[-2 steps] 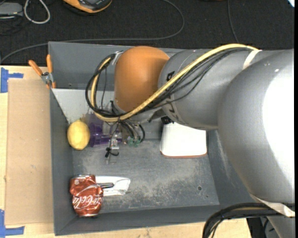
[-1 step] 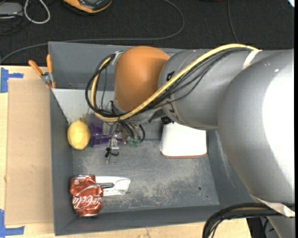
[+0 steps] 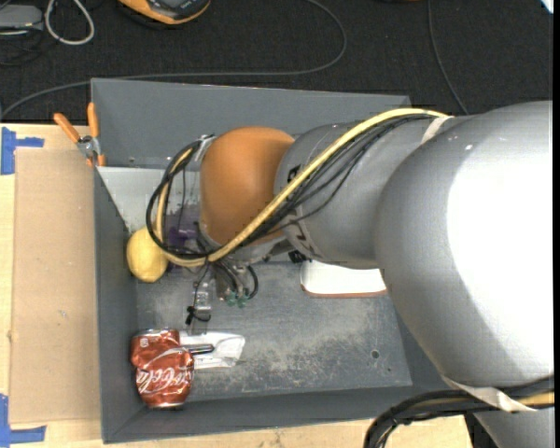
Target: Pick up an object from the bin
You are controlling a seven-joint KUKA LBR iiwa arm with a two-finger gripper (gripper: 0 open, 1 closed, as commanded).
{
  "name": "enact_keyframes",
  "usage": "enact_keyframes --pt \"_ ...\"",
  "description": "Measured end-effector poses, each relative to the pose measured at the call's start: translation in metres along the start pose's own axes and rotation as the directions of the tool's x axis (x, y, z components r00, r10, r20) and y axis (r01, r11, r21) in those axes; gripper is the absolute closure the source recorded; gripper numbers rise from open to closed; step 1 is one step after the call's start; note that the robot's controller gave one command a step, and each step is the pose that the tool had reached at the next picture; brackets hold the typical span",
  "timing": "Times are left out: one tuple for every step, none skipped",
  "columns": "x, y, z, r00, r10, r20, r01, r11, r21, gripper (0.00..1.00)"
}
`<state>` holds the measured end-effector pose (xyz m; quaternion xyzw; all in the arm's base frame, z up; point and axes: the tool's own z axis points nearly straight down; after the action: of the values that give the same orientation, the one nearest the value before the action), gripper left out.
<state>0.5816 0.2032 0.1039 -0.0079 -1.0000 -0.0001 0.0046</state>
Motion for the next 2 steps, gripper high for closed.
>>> enact_keyframes --pt "-0.013 0.002 0.005 1.0 0.017 0.005 -0.017 1.0 -0.001 0.0" --pt "0.032 0.023 0.028 0.976 -0.218 0.021 0.218 0.976 0.006 0.0"
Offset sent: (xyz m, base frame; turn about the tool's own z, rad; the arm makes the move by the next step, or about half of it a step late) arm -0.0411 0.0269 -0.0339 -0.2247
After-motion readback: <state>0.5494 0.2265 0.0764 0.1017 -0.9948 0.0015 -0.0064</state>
